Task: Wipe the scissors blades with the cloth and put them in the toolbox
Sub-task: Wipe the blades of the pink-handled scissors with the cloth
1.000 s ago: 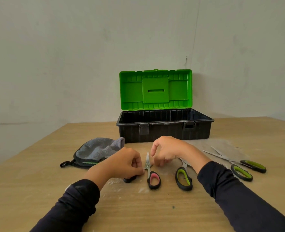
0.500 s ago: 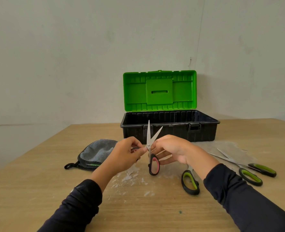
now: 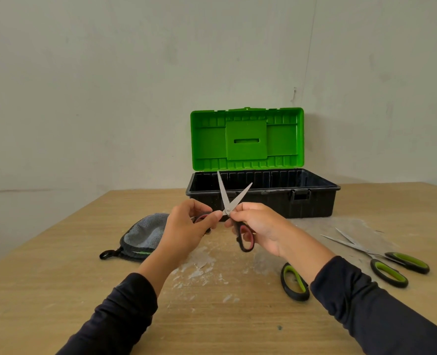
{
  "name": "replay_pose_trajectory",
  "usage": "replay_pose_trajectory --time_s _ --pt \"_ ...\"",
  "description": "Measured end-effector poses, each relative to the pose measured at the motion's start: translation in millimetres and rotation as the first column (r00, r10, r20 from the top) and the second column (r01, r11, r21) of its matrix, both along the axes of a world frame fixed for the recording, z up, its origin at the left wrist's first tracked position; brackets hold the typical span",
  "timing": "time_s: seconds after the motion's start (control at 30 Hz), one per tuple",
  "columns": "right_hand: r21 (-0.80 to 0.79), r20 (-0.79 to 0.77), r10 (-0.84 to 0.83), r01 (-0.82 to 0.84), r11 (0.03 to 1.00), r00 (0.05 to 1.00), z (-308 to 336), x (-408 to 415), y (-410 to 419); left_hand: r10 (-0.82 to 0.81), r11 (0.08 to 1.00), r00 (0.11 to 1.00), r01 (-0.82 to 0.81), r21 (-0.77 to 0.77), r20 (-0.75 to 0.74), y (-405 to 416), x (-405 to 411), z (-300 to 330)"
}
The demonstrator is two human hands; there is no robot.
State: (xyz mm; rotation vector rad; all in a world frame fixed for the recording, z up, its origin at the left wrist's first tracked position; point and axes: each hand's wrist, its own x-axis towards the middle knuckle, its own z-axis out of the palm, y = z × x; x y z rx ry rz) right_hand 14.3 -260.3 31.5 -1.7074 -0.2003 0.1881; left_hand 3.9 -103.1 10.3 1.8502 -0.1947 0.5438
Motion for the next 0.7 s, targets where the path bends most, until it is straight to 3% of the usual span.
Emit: replay_pose_trajectory --time_s 0.37,0.57,0.63,0.7 --pt "-0.015 0.210 -0.046 0.050 0.999 0.977 7 -4 -3 -0.186 0.982 0.981 0.185 -0.032 -0.050 20 -3 18" --pt "0.003 0.202 -0.147 0.150 0.989 0.968 15 4 3 -0.290 0.953 0.948 0.274 -0.126 -0.134 48 1 24" --pt "-0.046 0.170 -0.149 0.159 0.986 0.974 19 10 2 -0.139 0.990 0.972 0.139 -0.014 -0.192 61 7 17" --pt "-0.112 0.157 -0.154 0.172 0.979 0.976 17 18 2 0.104 0.925 0.985 -0.045 0.376 -0.137 71 16 4"
